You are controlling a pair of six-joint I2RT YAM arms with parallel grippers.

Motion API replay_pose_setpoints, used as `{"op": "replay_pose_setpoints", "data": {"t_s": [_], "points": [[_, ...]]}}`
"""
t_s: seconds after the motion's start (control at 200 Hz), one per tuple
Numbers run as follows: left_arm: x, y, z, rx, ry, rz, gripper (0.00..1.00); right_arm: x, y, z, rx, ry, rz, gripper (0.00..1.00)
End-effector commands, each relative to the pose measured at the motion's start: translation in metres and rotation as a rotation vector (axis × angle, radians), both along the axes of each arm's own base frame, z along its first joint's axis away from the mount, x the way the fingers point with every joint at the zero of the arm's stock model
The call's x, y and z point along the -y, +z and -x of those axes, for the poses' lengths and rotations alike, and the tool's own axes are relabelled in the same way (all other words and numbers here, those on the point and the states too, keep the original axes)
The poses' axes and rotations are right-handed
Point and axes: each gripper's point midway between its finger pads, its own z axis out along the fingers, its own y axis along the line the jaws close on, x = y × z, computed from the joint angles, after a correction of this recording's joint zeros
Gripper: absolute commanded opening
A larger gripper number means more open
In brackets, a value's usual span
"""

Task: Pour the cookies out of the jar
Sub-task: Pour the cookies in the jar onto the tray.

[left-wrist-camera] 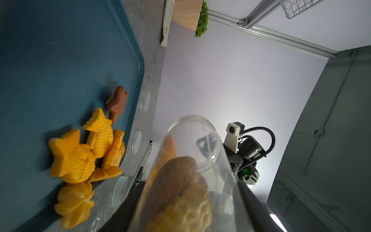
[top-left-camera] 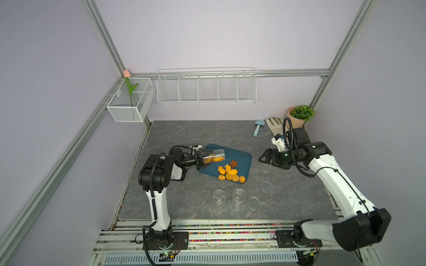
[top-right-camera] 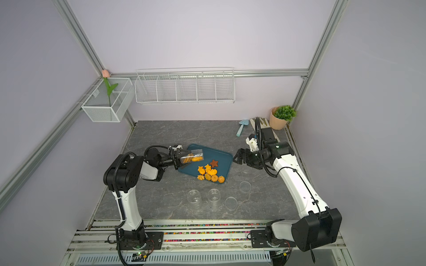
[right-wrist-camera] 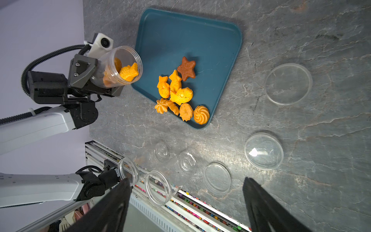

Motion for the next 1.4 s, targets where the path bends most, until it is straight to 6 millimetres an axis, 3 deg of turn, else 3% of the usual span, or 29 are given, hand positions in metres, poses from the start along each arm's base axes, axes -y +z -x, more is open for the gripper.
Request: {"op": "replay_pose_setpoints", "data": {"t_s": [0.0, 0.26, 0.525, 0.74, 0.975, 1.22, 1.395], "points": [[-0.007, -0.016, 0.002, -0.011, 0.023, -0.003, 0.62, 0.0, 0.008, 0.003, 0.018, -0.013, -0.025, 0.89], [-0.011, -0.044, 0.001, -0.084, 0.085, -0.028, 0.62, 0.0, 0.009, 0.005, 0.025, -0.015, -0.031, 0.89], [-0.012, -0.054, 0.006, -0.089, 0.104, -0.139, 0.62, -0.018, 0.002, 0.004, 0.014, 0.018, -0.081, 0.89], [-0.011, -0.034, -0.002, -0.054, 0.106, -0.132, 0.64, -0.03, -0.002, 0.0, 0.011, 0.033, -0.09, 0.89], [-0.015, -0.044, 0.006, -0.059, 0.075, -0.277, 0.64, -0.032, 0.002, 0.001, 0.022, 0.037, -0.082, 0.89], [-0.015, -0.03, 0.003, -0.017, 0.057, -0.309, 0.64, -0.033, -0.001, 0.005, 0.023, 0.038, -0.074, 0.89], [-0.02, -0.032, 0.007, -0.007, 0.035, -0.399, 0.64, -0.034, -0.001, 0.007, 0.028, 0.042, -0.068, 0.89]]}}
